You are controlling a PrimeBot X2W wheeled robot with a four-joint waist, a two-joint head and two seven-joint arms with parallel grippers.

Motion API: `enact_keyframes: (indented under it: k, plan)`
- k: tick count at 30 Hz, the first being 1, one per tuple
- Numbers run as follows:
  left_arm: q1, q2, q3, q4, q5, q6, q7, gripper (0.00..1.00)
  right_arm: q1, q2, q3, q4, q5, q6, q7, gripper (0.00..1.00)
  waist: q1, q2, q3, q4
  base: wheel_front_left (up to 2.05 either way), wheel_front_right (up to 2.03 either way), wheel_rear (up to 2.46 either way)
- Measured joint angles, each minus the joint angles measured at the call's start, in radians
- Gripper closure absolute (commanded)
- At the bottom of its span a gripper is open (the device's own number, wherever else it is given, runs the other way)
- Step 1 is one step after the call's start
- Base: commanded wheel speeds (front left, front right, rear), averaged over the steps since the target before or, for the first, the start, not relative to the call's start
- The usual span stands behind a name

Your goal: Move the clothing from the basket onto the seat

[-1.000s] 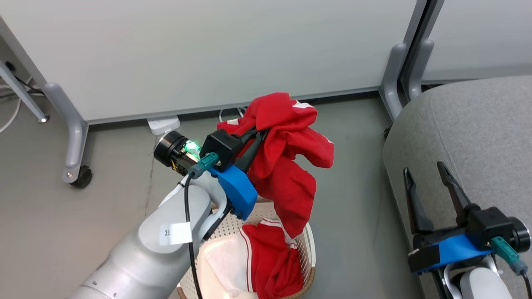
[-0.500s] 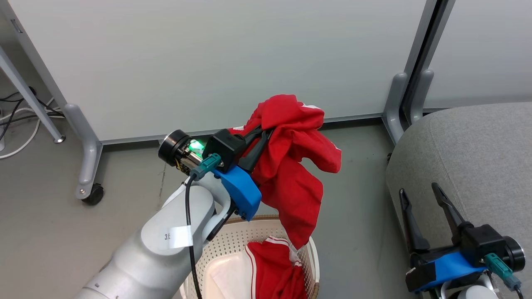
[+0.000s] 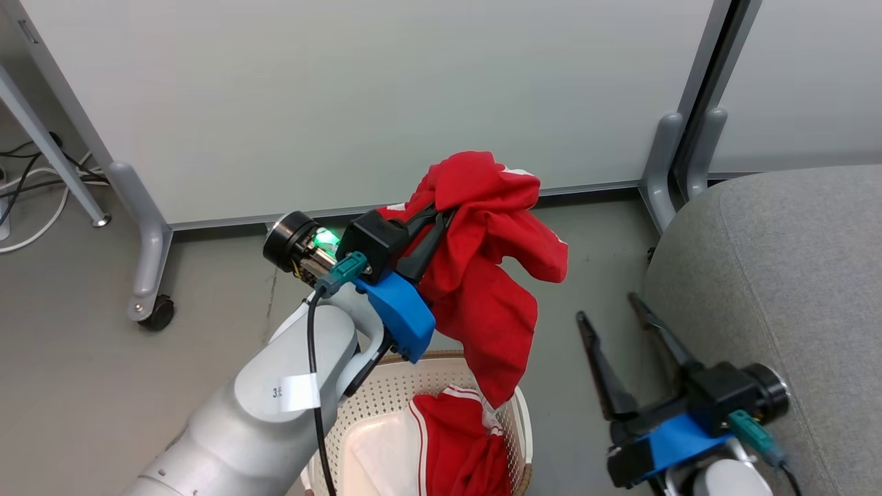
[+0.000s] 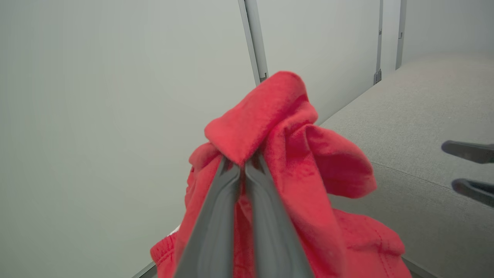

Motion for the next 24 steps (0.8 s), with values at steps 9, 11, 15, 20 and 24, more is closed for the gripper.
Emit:
enact_keyframes:
  k: [9,11,15,20,24]
  plan:
    - [-0.004,-0.006,0.008,-0.007,0.015,-0.001,0.0,1.0,-0.13,-0.001,0.181,0.049,0.018,0.0,0.0,0.0,0.0001,0.0,0.024,0.009,0.0,0.0,0.0]
    - [-0.007,-0.01,0.009,-0.009,0.019,-0.001,0.0,1.0,-0.164,-0.001,0.204,0.07,0.019,0.0,0.0,0.0,0.0001,0.0,0.031,0.012,0.0,0.0,0.0]
    - [-0.013,-0.022,0.009,-0.011,0.026,-0.004,0.0,1.0,-0.23,-0.001,0.229,0.134,0.021,0.0,0.0,0.0,0.0001,0.0,0.044,0.024,0.0,0.0,0.0]
    - [-0.02,-0.035,0.009,-0.015,0.037,-0.006,0.0,1.0,-0.284,-0.001,0.247,0.221,0.02,0.0,0.0,0.0,0.0001,0.0,0.059,0.039,0.0,0.0,0.0]
    - [-0.026,-0.041,0.01,-0.017,0.045,-0.008,0.0,1.0,-0.32,0.001,0.261,0.291,0.018,0.0,0.0,0.0,0.0001,0.0,0.066,0.047,0.0,0.0,0.0]
